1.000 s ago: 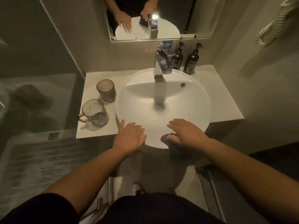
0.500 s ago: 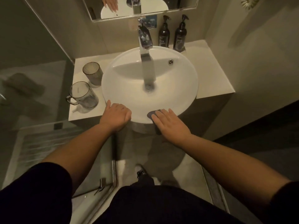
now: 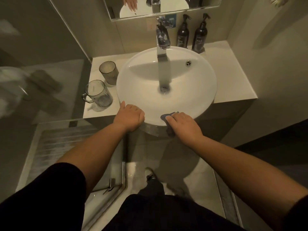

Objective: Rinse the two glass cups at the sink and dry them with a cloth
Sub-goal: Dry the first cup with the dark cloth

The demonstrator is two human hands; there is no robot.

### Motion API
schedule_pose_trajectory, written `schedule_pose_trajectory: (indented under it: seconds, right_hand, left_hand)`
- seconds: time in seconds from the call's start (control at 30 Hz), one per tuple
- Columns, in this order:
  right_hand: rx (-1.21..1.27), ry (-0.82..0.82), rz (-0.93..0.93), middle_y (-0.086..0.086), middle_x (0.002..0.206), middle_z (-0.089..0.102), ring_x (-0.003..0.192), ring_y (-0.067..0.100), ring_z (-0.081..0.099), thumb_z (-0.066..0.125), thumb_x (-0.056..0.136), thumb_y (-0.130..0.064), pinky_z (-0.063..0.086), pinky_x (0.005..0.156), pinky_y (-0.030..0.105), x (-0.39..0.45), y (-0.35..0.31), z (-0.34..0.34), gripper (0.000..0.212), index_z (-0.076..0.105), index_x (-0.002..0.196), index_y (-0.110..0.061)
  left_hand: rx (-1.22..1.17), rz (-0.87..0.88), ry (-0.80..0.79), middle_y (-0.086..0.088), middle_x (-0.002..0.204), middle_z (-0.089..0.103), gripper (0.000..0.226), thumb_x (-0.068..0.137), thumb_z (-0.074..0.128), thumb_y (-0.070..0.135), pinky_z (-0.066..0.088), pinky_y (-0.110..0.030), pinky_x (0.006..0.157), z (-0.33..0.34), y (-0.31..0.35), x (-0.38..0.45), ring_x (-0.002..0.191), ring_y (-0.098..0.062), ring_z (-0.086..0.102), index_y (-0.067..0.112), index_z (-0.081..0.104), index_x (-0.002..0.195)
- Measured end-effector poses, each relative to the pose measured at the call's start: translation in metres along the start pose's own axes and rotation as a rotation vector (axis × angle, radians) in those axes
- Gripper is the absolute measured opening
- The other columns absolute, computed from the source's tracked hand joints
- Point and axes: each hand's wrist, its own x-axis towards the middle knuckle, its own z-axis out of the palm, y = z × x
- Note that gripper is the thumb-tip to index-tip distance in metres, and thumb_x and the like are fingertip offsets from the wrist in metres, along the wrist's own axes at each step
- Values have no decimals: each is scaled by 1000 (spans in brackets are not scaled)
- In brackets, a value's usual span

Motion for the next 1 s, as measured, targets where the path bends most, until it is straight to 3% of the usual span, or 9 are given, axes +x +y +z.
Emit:
schedule_pose_trajectory:
  seconds: [0.17, 0.3, 0.4, 0.53, 0.63, 0.73, 0.83, 0.93, 1.0]
  right_hand:
    - [302, -186, 97, 3, 103, 62, 94, 22, 58, 72, 78, -26, 40, 72, 27, 15, 4, -36, 30, 58, 105, -22]
    - [643, -406, 312, -3, 100, 63, 95, 19, 59, 71, 80, -18, 45, 79, 30, 41, 14, -79, 23, 60, 100, -22]
    - [834, -468, 352, 0, 103, 69, 94, 21, 65, 66, 77, -8, 54, 80, 35, 69, 14, -86, 28, 64, 104, -16]
    - [1281, -490, 380, 11, 111, 71, 107, 32, 67, 60, 69, -4, 54, 93, 47, 118, -7, -83, 45, 67, 113, -11]
    - [1357, -472, 356, 16, 115, 69, 109, 34, 65, 62, 69, -6, 52, 96, 50, 161, -29, -88, 47, 65, 116, -8]
    - [1295, -421, 280, 12, 102, 71, 94, 33, 67, 61, 67, -7, 56, 83, 42, 201, -56, -99, 41, 66, 108, -8]
    - [1094, -334, 168, 11, 82, 65, 72, 23, 58, 61, 75, 2, 48, 57, 30, 241, -86, -112, 26, 62, 99, -8]
    - [777, -290, -1, 5, 86, 65, 74, 21, 60, 66, 75, -6, 48, 59, 28, 280, -113, -114, 32, 61, 106, -13]
    - [546, -280, -153, 1, 93, 64, 82, 21, 58, 69, 79, -16, 41, 60, 24, 302, -126, -105, 33, 59, 111, -17]
  left_hand:
    - [7, 26, -15, -13, 119, 64, 45, 100, 21, 31, 19, -55, 120, -6, -4, -3, 116, -31, 52, 12, 62, 106]
    - [-125, 102, 27, -6, 93, 62, 34, 100, 33, 28, 24, -51, 118, -7, -18, -3, 90, -23, 52, 13, 60, 87]
    - [-369, 134, 186, -7, 99, 66, 27, 101, 44, 26, 43, -42, 102, 3, -40, -13, 92, -22, 57, 12, 67, 99]
    - [-694, -158, 487, -13, 115, 62, 25, 99, 54, 21, 44, -32, 84, 15, -75, -36, 100, -26, 58, 10, 67, 118]
    - [-937, -521, 559, -17, 123, 53, 30, 98, 56, 17, 43, -29, 88, 17, -108, -41, 99, -27, 56, 6, 60, 126]
    - [-1139, -767, 537, -15, 138, 43, 43, 98, 58, 20, 41, -27, 90, 18, -143, -37, 104, -26, 56, 7, 47, 137]
    - [-1212, -789, 482, -12, 149, 34, 57, 98, 59, 24, 44, -30, 99, 17, -171, -27, 112, -21, 52, 11, 37, 149]
    - [-1209, -731, 402, -12, 153, 33, 58, 100, 56, 30, 46, -51, 107, 16, -190, -13, 133, -29, 45, 17, 35, 152]
    - [-1238, -701, 372, -12, 153, 39, 53, 102, 53, 31, 42, -48, 111, 17, -198, -6, 136, -28, 44, 17, 39, 150]
